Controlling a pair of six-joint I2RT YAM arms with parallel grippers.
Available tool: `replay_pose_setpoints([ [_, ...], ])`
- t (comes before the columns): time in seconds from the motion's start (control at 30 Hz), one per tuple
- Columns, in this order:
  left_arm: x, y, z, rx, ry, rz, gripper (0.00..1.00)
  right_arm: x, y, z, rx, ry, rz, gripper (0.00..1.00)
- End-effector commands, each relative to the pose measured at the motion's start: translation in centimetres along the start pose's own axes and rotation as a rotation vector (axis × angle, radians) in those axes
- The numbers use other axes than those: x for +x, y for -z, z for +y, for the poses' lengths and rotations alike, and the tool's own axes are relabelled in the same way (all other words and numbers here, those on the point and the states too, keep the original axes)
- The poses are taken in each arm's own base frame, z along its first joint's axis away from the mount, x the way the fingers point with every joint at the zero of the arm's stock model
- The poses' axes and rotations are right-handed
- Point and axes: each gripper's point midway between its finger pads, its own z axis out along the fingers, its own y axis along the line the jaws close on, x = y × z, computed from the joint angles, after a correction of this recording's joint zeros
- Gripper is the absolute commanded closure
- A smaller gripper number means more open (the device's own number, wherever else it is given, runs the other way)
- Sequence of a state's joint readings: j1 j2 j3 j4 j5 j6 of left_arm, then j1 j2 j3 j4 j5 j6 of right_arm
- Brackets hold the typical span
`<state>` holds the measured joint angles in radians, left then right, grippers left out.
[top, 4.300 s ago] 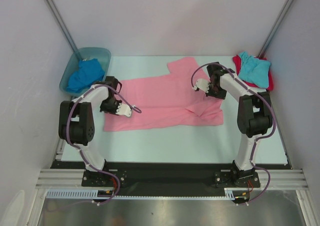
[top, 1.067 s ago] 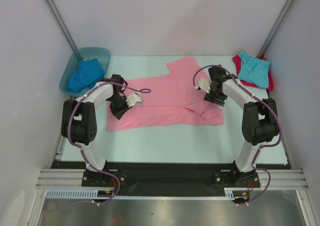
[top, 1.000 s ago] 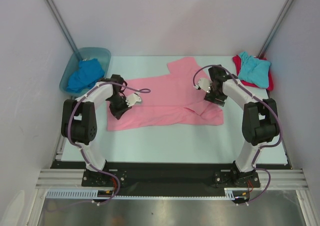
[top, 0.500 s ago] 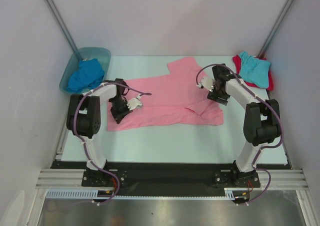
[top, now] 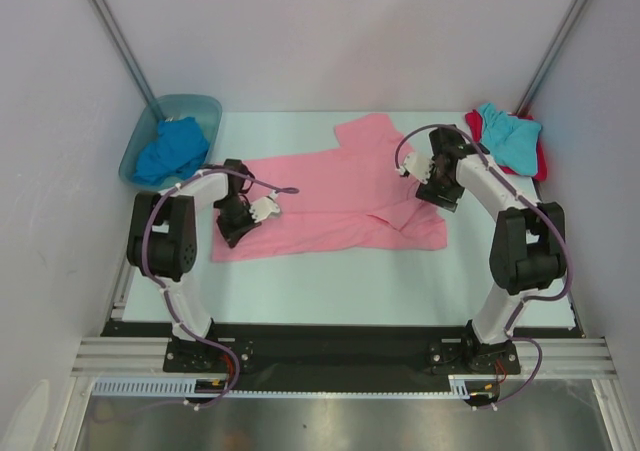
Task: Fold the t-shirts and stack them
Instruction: Fold the tshirt
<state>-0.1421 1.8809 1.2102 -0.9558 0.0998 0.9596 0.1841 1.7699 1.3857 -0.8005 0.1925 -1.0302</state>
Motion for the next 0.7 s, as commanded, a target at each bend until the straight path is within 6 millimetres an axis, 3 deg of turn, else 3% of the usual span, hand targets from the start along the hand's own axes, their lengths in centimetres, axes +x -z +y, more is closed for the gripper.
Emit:
replay_pose_setpoints([
  [0.0, 6.5, -2.6, 1.3, -0.015, 0.019, 0.220, 1.00, -1.1, 3.2, 1.5, -0.079, -0.025, -0.080, 0.32],
  [0.1, 6.8, -2.3, 1.7, -0.029, 0.019, 0.234, 1.00, -1.0, 3.4, 4.3, -0.196, -0.011, -0.082, 0.40],
  [0.2, 7.4, -2.4, 2.2, -0.039, 0.006, 0.269, 1.00, -0.9, 2.8, 7.2, -0.295, -0.018, -0.078, 0.59],
  [0.67, 6.4, -1.3, 4.0, -0.081, 0.002, 0.252, 1.00, -0.3, -0.2, 12.2, -0.397, -0.069, -0.054, 0.86],
])
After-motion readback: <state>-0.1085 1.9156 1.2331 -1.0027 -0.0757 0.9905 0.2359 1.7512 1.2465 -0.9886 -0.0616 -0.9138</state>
